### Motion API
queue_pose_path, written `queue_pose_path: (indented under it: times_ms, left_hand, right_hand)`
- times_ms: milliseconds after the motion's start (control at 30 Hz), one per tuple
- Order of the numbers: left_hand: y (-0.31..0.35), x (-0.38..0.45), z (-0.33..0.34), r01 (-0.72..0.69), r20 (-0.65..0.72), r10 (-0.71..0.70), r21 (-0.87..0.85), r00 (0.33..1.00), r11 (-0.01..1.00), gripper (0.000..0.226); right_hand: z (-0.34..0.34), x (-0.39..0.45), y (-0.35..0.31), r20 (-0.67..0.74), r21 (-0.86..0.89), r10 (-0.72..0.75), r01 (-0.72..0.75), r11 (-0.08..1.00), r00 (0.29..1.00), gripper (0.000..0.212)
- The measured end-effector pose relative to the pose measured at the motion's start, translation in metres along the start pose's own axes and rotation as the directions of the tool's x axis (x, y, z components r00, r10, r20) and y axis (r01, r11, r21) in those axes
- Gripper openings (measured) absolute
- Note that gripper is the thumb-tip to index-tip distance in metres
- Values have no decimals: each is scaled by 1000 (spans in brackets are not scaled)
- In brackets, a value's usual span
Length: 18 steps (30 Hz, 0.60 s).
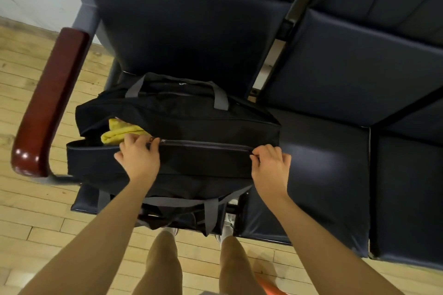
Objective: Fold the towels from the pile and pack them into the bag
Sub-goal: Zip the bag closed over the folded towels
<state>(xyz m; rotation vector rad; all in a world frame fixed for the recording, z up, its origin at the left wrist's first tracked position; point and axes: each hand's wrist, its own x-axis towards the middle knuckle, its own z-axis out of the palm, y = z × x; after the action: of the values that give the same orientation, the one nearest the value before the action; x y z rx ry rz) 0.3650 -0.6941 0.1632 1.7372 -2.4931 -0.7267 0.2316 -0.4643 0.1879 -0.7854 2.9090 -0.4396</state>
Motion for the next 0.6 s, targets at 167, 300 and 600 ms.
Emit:
queue_pose_path:
  times_ms: [167,300,600]
  left_hand:
    - [-23,7,-22,-230,-5,231,-74,973,970,14]
    - [-43,18,-33,-309,-80,304,-64,949,949,10]
    - [-140,84,-68,-82,-126,78,-27,989,996,21]
  right_hand:
    - [26,13,-78,52,-24,-306,308,951,951,55]
    - [67,28,-151,183,-36,-482,496,867,857,64]
    - [68,37,-158,99,-200,-566,574,794,818,17]
